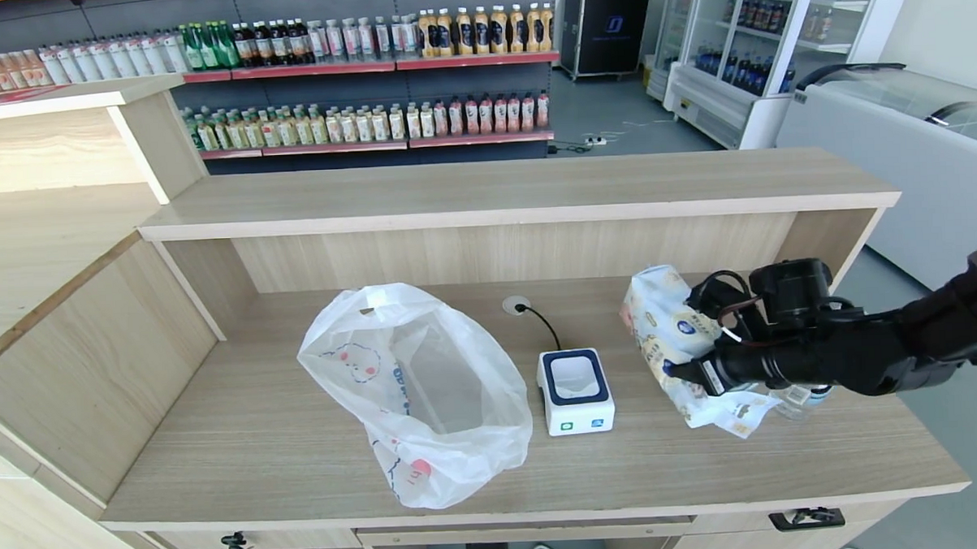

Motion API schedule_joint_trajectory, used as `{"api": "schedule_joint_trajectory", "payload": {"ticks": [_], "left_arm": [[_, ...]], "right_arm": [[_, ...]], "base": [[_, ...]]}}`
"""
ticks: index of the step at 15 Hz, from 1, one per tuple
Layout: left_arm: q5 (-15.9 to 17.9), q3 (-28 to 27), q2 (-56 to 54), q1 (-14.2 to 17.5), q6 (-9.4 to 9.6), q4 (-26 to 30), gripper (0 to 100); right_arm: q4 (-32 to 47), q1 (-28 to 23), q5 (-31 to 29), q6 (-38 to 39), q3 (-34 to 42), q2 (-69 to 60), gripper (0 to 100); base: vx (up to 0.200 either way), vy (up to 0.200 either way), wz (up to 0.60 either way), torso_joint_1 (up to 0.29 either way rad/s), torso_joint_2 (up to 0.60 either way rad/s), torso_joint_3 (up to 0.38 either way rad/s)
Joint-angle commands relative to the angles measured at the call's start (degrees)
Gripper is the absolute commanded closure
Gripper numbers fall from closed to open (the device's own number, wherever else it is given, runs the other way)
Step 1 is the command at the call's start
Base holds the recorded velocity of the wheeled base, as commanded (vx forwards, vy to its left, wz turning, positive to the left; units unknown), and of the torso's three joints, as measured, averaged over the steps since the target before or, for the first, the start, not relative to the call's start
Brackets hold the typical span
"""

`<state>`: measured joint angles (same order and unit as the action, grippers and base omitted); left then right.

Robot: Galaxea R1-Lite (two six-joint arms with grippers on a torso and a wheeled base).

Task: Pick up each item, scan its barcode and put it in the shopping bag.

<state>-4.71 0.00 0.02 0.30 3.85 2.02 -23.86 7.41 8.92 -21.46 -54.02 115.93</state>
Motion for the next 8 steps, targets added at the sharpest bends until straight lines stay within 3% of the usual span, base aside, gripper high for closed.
{"api": "schedule_joint_trajectory", "payload": {"ticks": [1, 4, 7, 8], "left_arm": [[-0.04, 0.0, -0.02, 0.05, 0.01, 0.0, 0], [-0.04, 0.0, -0.02, 0.05, -0.07, 0.0, 0], [-0.04, 0.0, -0.02, 0.05, -0.07, 0.0, 0], [-0.04, 0.0, -0.02, -0.04, 0.01, 0.0, 0]], "right_arm": [[-1.37, 0.23, 1.01, -8.25, 7.43, -15.3, 100], [-2.33, 0.15, 1.1, -23.02, 12.27, -25.14, 100], [-9.81, 0.15, 1.27, -38.05, 17.37, -33.32, 100], [-10.16, 0.15, 1.27, -38.93, 17.54, -33.75, 100]], "base": [[0.0, 0.0, 0.0, 0.0, 0.0, 0.0], [0.0, 0.0, 0.0, 0.0, 0.0, 0.0], [0.0, 0.0, 0.0, 0.0, 0.0, 0.0], [0.0, 0.0, 0.0, 0.0, 0.0, 0.0]]}}
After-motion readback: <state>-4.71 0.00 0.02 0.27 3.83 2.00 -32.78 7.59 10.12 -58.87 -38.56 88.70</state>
